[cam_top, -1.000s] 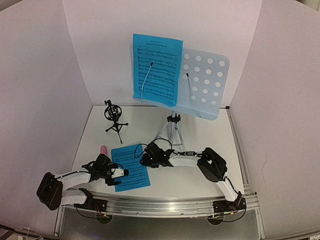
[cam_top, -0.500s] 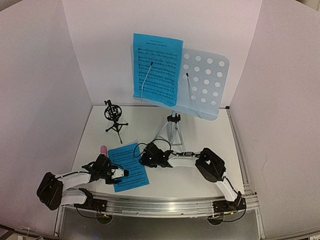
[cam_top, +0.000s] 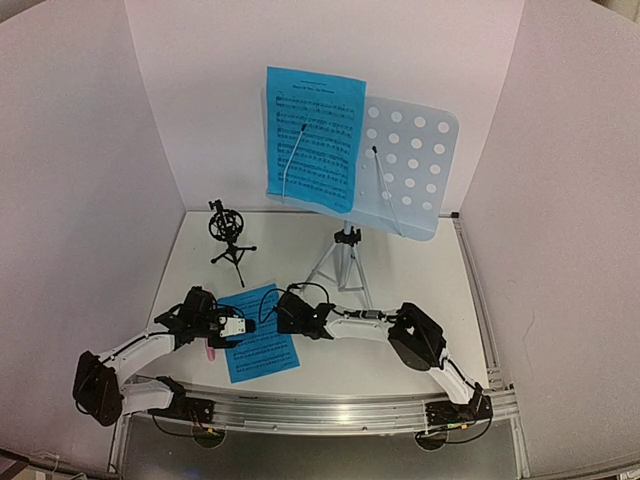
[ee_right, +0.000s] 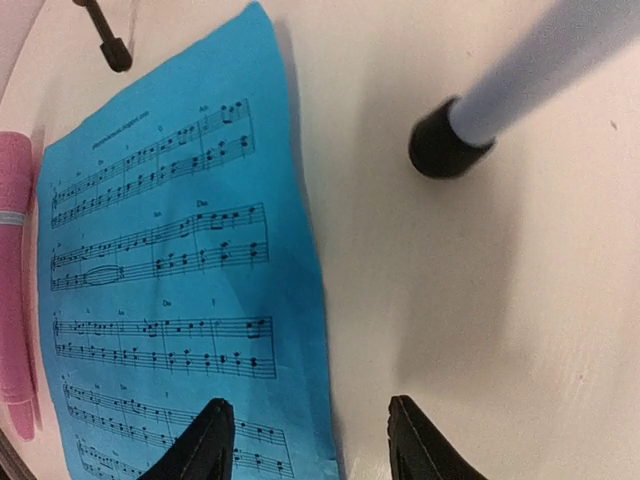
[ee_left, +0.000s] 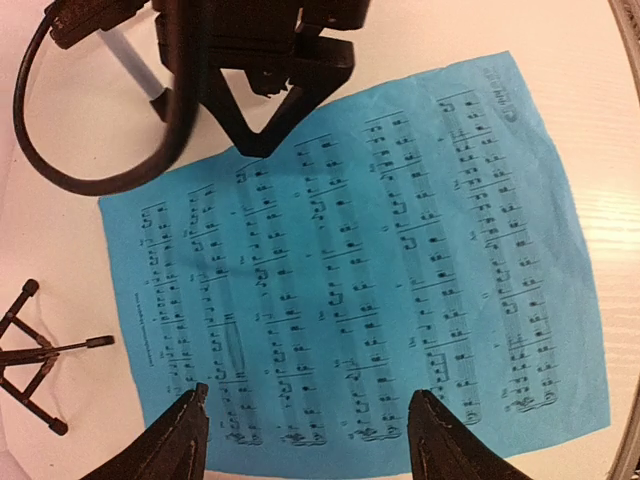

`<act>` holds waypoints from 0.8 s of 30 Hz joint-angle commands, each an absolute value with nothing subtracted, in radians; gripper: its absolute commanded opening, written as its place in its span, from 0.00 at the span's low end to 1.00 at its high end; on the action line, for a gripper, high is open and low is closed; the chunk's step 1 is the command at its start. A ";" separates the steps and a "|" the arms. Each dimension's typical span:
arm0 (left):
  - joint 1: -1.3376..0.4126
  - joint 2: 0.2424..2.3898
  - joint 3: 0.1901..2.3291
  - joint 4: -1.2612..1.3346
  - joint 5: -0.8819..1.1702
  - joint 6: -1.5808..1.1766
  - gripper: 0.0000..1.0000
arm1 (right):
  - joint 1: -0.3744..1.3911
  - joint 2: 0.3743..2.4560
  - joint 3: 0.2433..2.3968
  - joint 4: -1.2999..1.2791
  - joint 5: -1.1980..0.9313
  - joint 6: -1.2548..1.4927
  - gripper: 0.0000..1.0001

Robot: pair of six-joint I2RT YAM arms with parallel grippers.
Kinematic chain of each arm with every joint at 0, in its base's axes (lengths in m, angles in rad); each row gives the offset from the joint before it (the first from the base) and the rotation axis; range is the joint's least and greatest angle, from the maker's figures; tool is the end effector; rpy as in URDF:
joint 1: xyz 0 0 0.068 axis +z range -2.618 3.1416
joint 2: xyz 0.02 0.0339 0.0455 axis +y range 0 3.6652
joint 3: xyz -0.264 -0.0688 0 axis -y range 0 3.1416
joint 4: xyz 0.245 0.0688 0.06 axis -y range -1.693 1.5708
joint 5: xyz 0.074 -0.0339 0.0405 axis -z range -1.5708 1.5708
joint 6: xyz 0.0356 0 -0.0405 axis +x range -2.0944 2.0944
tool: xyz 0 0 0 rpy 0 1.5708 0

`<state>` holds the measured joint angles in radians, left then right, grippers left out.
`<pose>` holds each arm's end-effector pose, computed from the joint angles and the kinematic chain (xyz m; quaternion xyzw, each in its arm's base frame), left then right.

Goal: Set up the instrument practice props

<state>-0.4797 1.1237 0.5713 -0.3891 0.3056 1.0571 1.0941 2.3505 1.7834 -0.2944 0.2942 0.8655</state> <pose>0.1809 -0.1062 0.1868 0.6870 0.6430 -0.0517 0.3344 0.2454 0.4527 0.1382 -0.0552 0.9274 0.2087 0.3055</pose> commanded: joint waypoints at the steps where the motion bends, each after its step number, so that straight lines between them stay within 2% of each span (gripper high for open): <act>1: -0.424 1.229 0.576 -0.368 0.170 1.175 0.68 | 1.088 2.402 1.860 -0.347 0.334 0.836 0.57; 8: -0.423 1.337 0.562 -0.258 0.081 1.237 0.68 | 1.085 2.453 1.895 -0.359 0.321 0.831 0.58; 18: -0.425 1.359 0.409 -0.111 0.143 1.498 0.69 | 1.080 2.483 1.885 -0.333 0.214 0.885 0.53; 24: -0.440 1.374 0.366 -0.074 0.178 1.593 0.69 | 1.055 2.430 1.775 -0.201 0.176 0.960 0.50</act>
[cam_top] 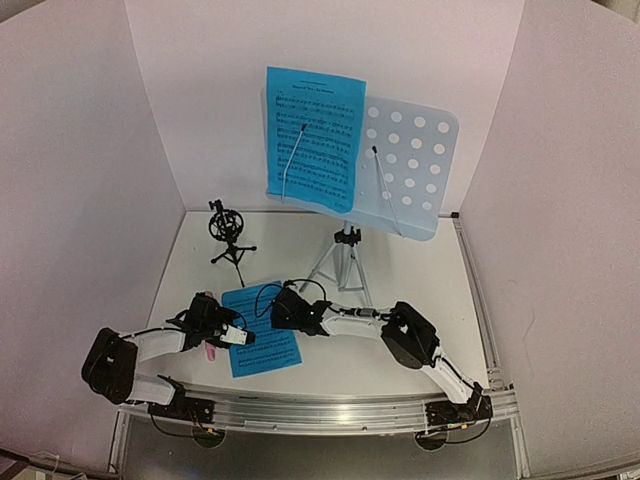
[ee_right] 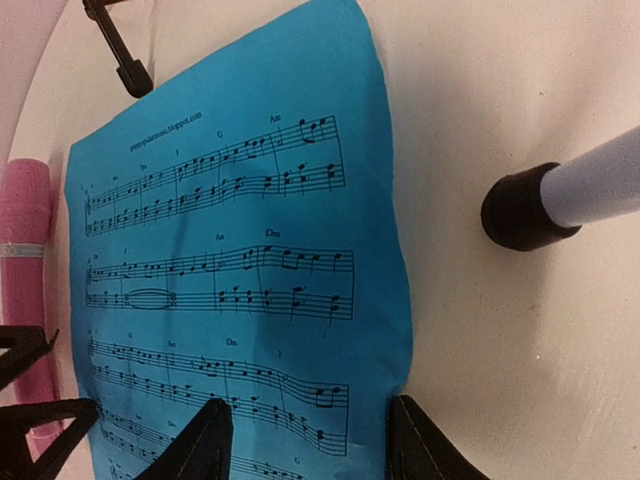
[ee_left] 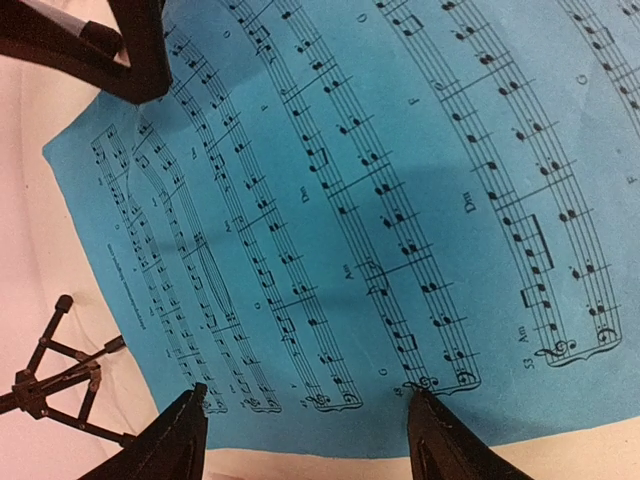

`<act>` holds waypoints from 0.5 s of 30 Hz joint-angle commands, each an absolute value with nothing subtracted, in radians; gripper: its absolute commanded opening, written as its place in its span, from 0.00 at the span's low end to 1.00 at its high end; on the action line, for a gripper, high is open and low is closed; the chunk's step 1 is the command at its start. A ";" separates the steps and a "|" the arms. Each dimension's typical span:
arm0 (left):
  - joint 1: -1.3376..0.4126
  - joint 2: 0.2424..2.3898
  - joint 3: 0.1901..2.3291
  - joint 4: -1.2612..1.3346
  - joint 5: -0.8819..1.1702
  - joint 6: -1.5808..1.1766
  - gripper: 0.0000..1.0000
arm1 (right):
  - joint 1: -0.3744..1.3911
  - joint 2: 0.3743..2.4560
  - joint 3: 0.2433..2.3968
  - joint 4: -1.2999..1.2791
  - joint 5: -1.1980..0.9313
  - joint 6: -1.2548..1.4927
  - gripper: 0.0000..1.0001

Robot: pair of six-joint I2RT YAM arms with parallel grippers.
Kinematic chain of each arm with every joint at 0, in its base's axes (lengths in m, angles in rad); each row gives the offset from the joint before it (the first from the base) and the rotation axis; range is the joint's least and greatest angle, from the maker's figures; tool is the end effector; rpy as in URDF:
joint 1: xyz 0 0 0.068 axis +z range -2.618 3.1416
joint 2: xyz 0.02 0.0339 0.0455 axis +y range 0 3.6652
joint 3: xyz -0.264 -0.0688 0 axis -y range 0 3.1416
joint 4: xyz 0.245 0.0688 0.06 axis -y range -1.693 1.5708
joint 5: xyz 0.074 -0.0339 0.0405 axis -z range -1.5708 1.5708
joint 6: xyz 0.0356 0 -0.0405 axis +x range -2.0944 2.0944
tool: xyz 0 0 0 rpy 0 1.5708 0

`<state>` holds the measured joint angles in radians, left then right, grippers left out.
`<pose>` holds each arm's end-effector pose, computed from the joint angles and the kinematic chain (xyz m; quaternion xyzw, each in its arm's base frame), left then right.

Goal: Set up the instrument practice props

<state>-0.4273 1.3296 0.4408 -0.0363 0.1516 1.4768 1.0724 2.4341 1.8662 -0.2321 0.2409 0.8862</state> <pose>0.2013 -0.0976 0.1303 0.7842 0.5289 0.0963 0.3098 0.2632 0.4659 0.1260 -0.0405 0.9202 0.2477 0.3005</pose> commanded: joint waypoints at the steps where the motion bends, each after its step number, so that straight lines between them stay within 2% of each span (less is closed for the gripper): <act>1: -0.442 1.376 0.365 -0.070 0.178 1.589 0.69 | 1.055 2.419 1.767 -0.195 0.180 0.961 0.49; 5: -0.442 1.378 0.393 -0.090 0.173 1.536 0.70 | 1.052 2.390 1.750 -0.186 0.203 0.960 0.39; 12: -0.442 1.376 0.428 -0.118 0.152 1.495 0.70 | 1.048 2.342 1.760 -0.184 0.235 0.927 0.10; 15: -0.442 1.370 0.495 -0.177 0.138 1.396 0.70 | 1.049 2.307 1.745 -0.184 0.251 0.914 0.01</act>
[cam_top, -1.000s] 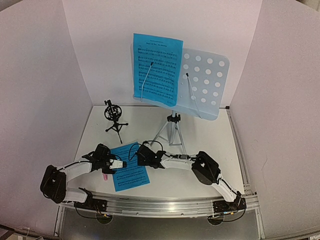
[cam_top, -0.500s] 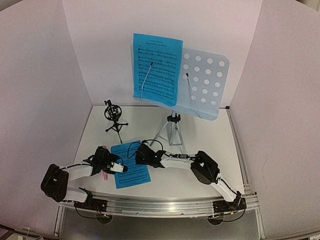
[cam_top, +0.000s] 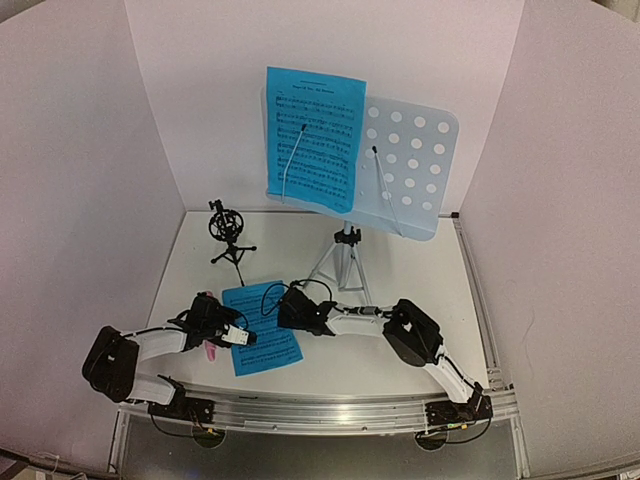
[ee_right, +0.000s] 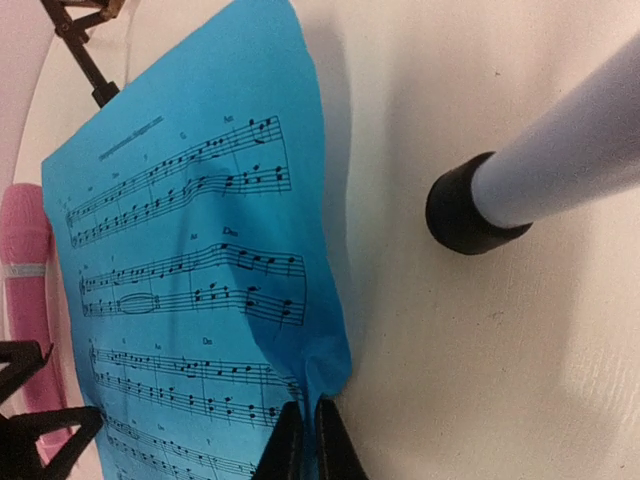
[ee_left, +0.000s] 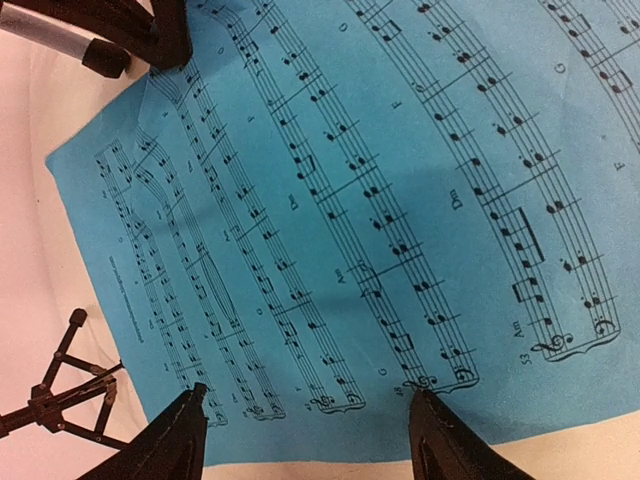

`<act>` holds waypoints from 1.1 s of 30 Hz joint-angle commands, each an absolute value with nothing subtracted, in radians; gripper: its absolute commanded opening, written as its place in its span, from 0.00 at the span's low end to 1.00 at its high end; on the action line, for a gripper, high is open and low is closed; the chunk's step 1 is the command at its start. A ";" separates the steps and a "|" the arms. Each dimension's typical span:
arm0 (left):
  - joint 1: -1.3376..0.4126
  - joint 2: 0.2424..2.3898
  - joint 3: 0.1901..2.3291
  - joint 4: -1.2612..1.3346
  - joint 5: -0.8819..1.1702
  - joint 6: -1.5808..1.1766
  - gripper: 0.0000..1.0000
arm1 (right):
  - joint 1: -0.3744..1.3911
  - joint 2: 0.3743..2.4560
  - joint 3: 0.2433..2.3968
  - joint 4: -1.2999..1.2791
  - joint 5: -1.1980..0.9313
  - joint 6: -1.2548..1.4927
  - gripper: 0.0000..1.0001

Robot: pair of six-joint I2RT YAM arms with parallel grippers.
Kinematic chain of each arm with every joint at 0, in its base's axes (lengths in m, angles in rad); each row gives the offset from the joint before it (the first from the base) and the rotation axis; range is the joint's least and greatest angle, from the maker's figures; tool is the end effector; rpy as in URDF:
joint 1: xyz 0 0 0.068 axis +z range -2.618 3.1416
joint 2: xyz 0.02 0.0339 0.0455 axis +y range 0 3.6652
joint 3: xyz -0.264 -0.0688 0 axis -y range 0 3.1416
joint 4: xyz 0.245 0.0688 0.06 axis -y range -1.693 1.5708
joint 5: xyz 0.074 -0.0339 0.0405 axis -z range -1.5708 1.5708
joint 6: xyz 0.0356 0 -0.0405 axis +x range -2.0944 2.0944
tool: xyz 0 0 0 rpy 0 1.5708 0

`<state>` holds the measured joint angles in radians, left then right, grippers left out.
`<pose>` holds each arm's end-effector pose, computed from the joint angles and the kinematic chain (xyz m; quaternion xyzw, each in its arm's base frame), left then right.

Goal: Set up the instrument practice props

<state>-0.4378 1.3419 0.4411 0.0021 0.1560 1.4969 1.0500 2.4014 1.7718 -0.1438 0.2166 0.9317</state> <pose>0.2035 -0.1013 0.1304 0.7895 0.5130 0.1026 0.3209 0.2684 0.4525 0.1198 -0.0123 0.9170 0.2683 0.2948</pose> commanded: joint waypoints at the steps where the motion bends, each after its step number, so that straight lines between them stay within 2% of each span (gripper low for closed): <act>1: -0.440 1.366 0.524 -0.186 0.137 1.335 0.71 | 1.050 2.291 1.738 -0.184 0.255 0.908 0.00; 6: -0.421 1.308 0.732 -0.381 0.223 0.958 0.80 | 1.068 2.188 1.700 -0.186 0.270 0.811 0.00; 10: -0.409 1.222 0.883 -0.556 0.351 0.664 0.81 | 1.114 2.060 1.641 -0.200 0.315 0.736 0.00; 15: -0.408 0.983 0.938 -0.626 0.511 0.316 0.84 | 1.184 1.928 1.608 -0.232 0.301 0.616 0.00; 19: -0.408 0.808 0.912 -0.595 0.556 0.100 0.85 | 1.233 1.828 1.604 -0.267 0.270 0.534 0.00; 25: -0.409 0.626 0.944 -0.569 0.389 -0.053 0.87 | 1.262 1.662 1.632 -0.302 0.303 0.492 0.00; 33: -0.408 0.576 0.960 -0.600 0.528 -0.047 0.94 | 1.262 1.558 1.727 -0.266 0.372 0.438 0.00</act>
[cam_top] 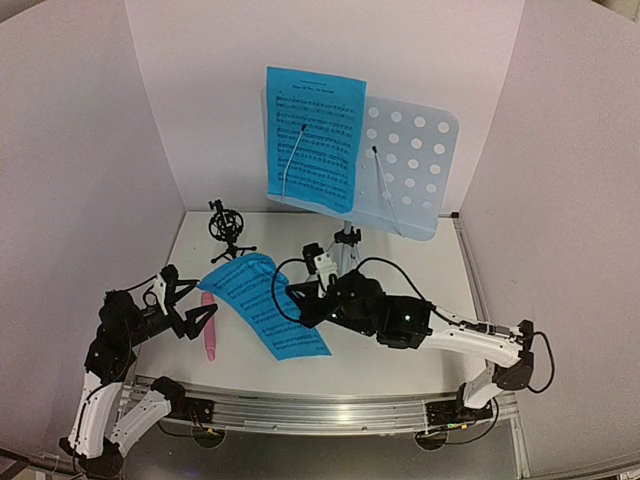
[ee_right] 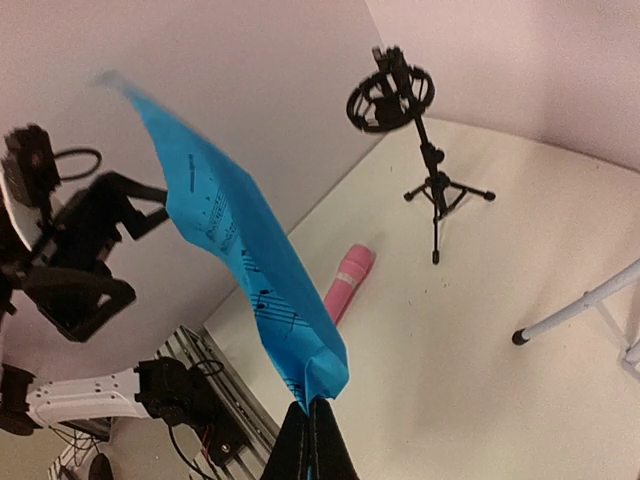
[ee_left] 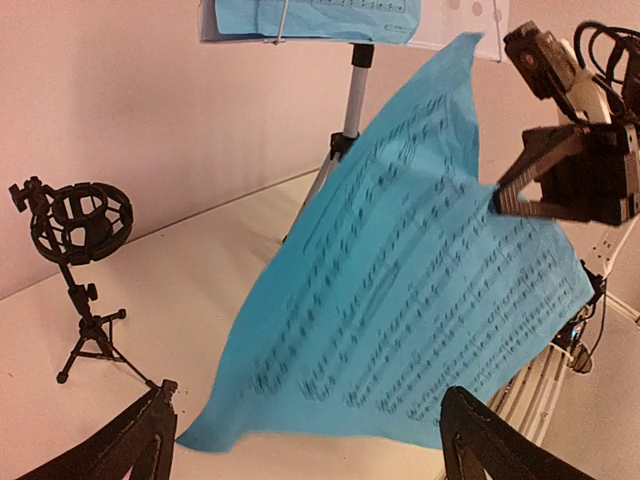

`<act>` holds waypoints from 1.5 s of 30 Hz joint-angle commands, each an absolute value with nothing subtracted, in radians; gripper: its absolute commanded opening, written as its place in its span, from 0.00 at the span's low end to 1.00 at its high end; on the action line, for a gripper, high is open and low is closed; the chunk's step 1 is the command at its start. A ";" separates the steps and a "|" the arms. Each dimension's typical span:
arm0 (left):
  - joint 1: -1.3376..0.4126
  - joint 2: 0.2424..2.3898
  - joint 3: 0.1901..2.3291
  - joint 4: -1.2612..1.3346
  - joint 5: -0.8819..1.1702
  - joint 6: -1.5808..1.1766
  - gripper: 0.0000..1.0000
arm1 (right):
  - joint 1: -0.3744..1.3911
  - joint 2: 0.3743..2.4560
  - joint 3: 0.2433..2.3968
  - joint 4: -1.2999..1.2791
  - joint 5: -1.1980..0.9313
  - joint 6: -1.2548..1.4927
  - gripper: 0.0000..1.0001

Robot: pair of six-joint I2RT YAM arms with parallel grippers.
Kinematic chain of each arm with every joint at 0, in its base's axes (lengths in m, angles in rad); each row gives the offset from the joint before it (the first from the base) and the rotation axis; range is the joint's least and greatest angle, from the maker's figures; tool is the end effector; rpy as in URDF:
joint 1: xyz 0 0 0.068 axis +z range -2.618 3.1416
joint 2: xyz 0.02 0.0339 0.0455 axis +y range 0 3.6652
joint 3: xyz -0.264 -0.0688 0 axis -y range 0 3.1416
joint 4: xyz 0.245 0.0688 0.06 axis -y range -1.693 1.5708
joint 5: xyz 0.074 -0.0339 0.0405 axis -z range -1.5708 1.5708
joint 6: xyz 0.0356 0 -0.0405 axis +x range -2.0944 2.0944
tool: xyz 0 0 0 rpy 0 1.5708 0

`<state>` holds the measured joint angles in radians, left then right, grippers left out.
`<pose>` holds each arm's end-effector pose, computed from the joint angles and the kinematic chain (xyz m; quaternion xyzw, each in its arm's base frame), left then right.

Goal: Set up the instrument practice props

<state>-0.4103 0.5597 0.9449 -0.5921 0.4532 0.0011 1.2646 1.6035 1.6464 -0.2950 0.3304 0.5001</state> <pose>0.0896 -0.0560 0.3796 0.2931 0.7116 -0.2956 0.5659 0.1241 0.3542 0.4210 -0.1973 0.7609 0.3840 0.4843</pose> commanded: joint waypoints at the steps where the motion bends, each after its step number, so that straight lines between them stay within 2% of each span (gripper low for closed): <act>1: -0.409 0.583 0.949 -0.579 0.550 -0.053 0.95 | 1.262 1.555 1.742 -0.252 0.374 0.427 0.00; 6: -0.408 0.676 0.934 -0.376 0.606 -0.132 0.96 | 1.262 1.571 1.765 -0.092 0.390 0.342 0.00; 12: -0.408 0.786 0.982 -0.165 0.701 -0.317 0.95 | 1.242 1.588 1.815 -0.045 0.427 0.269 0.00; 17: -0.408 0.782 0.918 0.025 0.714 -0.450 0.87 | 1.181 1.570 1.766 0.009 0.377 0.354 0.00; 24: -0.410 0.814 0.897 0.217 0.745 -0.537 0.86 | 1.133 1.508 1.655 0.095 0.272 0.462 0.00; 30: -0.410 0.870 0.933 0.166 0.645 -0.614 0.85 | 1.133 1.439 1.580 0.126 0.247 0.504 0.00; 35: -0.410 0.883 0.930 0.169 0.686 -0.626 0.86 | 1.132 1.392 1.548 0.136 0.243 0.488 0.00; 40: -0.418 0.922 0.966 0.219 0.686 -0.672 0.86 | 1.131 1.384 1.558 0.135 0.130 0.467 0.00; 45: -0.465 0.955 1.018 0.274 0.748 -0.693 0.85 | 1.131 1.378 1.551 0.136 0.145 0.464 0.00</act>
